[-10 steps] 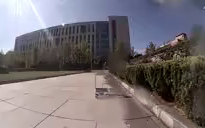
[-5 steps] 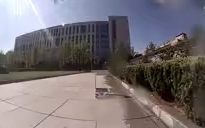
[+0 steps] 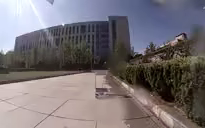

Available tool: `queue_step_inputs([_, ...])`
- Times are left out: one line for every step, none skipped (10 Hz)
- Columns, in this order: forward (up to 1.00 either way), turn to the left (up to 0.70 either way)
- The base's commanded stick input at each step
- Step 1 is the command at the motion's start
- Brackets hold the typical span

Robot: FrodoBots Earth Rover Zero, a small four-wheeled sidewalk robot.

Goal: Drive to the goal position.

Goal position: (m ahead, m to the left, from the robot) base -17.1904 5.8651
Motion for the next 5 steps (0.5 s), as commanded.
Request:
queue_step_inputs([-0.54, 0.0])
queue_step_inputs([-0.34, 0.0])
queue_step_inputs([-0.14, 0.0])
queue_step_inputs([0.0, 0.0])
queue_step_inputs([0.0, 0.0])
